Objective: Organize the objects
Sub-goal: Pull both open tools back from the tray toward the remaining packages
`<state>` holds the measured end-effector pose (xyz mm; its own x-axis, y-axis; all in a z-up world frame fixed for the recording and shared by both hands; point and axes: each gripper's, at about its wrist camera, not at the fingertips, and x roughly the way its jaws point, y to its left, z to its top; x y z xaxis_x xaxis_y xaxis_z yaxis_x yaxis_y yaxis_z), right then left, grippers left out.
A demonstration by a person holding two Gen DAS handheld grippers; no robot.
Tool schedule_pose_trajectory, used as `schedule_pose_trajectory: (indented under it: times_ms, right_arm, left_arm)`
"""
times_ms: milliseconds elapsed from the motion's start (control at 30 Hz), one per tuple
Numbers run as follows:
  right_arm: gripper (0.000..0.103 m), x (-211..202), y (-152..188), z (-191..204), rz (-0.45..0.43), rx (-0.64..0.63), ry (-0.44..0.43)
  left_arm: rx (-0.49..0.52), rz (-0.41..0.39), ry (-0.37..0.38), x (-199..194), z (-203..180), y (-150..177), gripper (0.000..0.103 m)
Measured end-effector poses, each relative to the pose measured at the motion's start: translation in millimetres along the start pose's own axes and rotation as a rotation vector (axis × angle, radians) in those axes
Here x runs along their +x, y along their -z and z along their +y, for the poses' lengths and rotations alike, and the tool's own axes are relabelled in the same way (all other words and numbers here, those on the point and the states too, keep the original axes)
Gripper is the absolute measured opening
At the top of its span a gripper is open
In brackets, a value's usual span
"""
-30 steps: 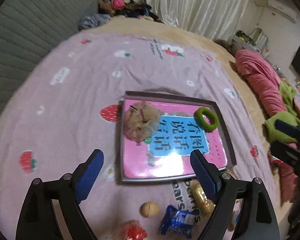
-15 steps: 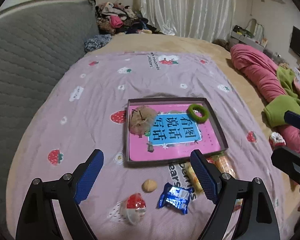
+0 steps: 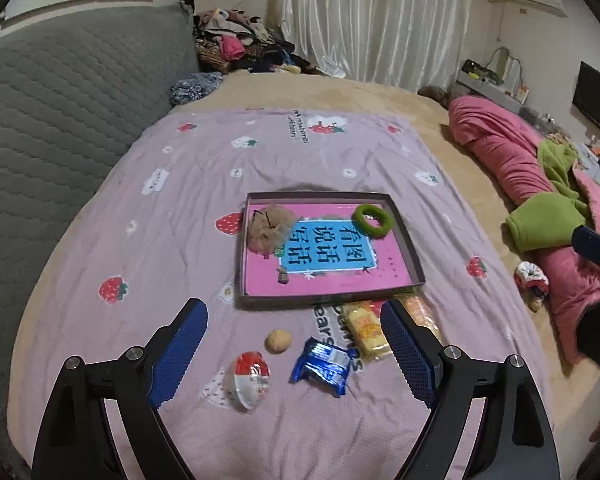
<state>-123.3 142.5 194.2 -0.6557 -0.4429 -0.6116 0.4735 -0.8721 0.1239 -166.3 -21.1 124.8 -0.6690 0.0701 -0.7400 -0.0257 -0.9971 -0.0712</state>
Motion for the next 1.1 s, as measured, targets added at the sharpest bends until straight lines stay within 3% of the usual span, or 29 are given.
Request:
schedule_pose_trajectory:
  times_ms: [100, 233, 333, 600, 800, 1100]
  right_arm:
    - [0.102, -14.0, 6.7, 5.3, -0.017, -0.041, 0.041]
    - [0.102, -27.6, 7.4, 7.1, -0.001, -0.019, 0.015]
    - [0.102, -40.2, 8.2, 13.6, -0.045, -0.029, 0.046]
    - [0.102, -39.6, 26.6, 23.3, -0.069, -0.080, 0.103]
    - [0.102, -33.3, 46.4, 15.3, -0.092, -0.033, 0.064]
    - [0.102, -17.3, 67.5, 9.8, -0.110, -0.087, 0.177]
  left_arm:
    - [0.002, -0.001, 0.009, -5.0, -2.0, 6.5, 0.089]
    - [0.015, 0.000, 0.017, -10.2, 3.7, 6.5, 0.089]
    - [0.000, -0.015, 0.047, -18.5, 10.7, 3.9, 0.089]
    - [-0.046, -0.034, 0.099, -34.8, 27.0, 15.9, 0.089]
    - [0.023, -0.087, 0.021, -37.6, 23.4, 37.7, 0.089]
    - [0.023, -0.088, 0.027, -21.2, 30.3, 59.7, 0.089]
